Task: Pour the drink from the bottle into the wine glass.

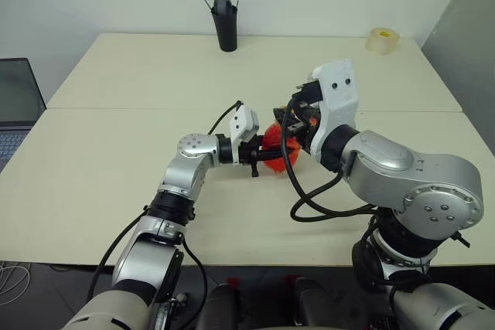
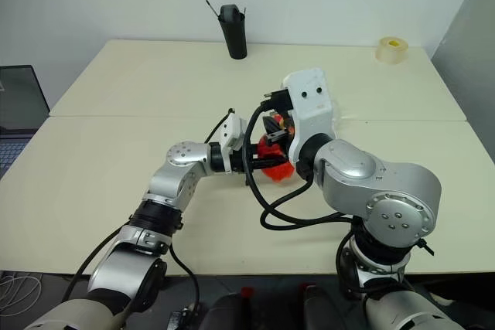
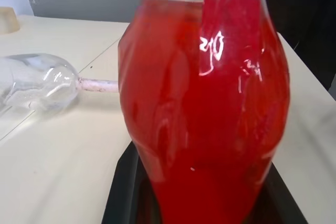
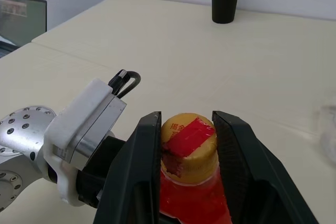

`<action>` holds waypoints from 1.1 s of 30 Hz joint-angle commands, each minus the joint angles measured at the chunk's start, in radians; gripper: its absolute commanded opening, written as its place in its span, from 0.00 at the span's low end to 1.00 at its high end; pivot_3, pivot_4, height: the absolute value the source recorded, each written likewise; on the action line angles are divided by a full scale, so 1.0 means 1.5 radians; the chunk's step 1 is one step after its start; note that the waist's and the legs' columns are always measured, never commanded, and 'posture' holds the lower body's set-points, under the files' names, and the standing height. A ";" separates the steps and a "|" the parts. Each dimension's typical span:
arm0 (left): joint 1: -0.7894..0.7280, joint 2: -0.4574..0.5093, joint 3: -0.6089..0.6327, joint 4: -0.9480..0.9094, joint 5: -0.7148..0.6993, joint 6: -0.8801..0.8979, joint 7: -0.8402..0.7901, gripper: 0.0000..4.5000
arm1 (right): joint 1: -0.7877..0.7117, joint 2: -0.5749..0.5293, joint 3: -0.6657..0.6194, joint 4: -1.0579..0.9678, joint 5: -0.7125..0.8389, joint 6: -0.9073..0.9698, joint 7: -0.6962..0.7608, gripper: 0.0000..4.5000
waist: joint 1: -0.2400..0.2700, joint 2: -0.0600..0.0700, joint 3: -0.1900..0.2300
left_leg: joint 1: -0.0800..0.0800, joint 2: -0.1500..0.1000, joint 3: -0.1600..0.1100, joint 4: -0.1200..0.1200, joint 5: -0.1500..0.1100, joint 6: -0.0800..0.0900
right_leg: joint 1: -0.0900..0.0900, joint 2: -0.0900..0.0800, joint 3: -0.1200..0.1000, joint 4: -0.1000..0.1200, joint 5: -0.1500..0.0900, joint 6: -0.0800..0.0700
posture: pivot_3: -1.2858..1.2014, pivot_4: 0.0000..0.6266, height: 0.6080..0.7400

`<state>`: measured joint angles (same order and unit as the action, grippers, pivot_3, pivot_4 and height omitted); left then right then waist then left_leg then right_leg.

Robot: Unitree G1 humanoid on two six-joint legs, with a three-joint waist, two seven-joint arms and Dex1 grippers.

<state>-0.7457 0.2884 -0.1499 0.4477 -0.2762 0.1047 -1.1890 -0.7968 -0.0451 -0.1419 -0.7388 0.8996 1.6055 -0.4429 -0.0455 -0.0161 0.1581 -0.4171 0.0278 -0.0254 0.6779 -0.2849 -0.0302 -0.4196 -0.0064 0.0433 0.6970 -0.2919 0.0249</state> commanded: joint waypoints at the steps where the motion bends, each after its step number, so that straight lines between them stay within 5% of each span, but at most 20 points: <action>1: -0.006 0.002 0.017 -0.037 -0.015 -0.008 0.000 0.18 | -0.021 -0.044 -0.011 0.000 0.017 0.006 0.041 0.26 | 0.000 0.000 0.000 | 0.000 0.000 0.000 0.000 0.000 0.000 | 0.000 0.000 0.000 0.000 0.000 0.000 | 0.52 0.24 1.00; 7: 0.000 -0.007 0.011 -0.064 -0.026 0.003 -0.011 0.18 | 0.006 -0.279 -0.041 0.030 0.163 -0.122 0.481 0.26 | 0.006 0.000 0.000 | -0.001 -0.001 -0.001 0.000 0.000 0.000 | 0.001 0.000 -0.001 -0.002 0.000 0.000 | 0.52 0.24 1.00; 11: 0.008 -0.007 0.008 -0.096 -0.033 0.021 -0.014 0.18 | 0.032 -0.463 0.047 0.118 0.037 -0.307 0.769 0.26 | 0.008 0.000 0.000 | 0.000 -0.002 0.000 0.000 0.000 0.001 | 0.003 0.001 -0.001 -0.004 0.000 0.000 | 0.52 0.24 1.00; 15: 0.019 -0.002 0.008 -0.117 -0.037 0.033 -0.011 0.18 | 0.025 -0.513 0.122 0.210 -0.052 -0.452 0.928 0.26 | -0.001 0.000 0.000 | 0.002 -0.002 0.000 0.000 -0.001 0.001 | 0.003 0.003 0.000 -0.004 0.000 0.000 | 0.52 0.24 1.00; 21: 0.036 0.004 0.008 -0.142 -0.040 0.046 -0.009 0.18 | 0.007 -0.506 0.125 0.240 -0.069 -0.475 0.944 0.26 | 0.005 0.000 0.000 | 0.001 0.000 -0.001 0.000 -0.001 0.001 | 0.003 0.002 0.000 -0.003 0.000 0.000 | 0.52 0.24 1.00; 30: 0.040 0.006 -0.002 -0.143 -0.040 0.048 -0.018 0.17 | 0.022 -0.503 -0.050 0.098 0.117 -0.359 0.751 0.94 | 0.013 0.000 0.000 | 0.001 0.000 -0.001 0.001 -0.001 0.001 | 0.003 0.000 -0.001 -0.003 0.000 0.000 | 0.52 0.24 1.00; 33: 0.036 0.006 -0.001 -0.135 -0.041 0.046 -0.023 0.17 | 0.083 -0.503 -0.105 0.025 0.161 -0.315 0.601 1.00 | 0.014 0.000 0.000 | 0.001 0.000 -0.002 0.001 -0.001 0.001 | 0.004 0.000 -0.002 -0.004 0.000 0.000 | 0.52 0.24 1.00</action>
<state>-0.6729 0.3045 -0.1631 0.2681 -0.3129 0.1881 -1.2141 -0.7001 -0.7970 -0.2433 -0.6371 1.0935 1.0980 0.5832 -0.0248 -0.0160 0.1584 -0.4163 0.0284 -0.0289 0.6790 -0.2858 -0.0287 -0.4129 -0.0066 0.0410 0.6901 -0.2919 0.0249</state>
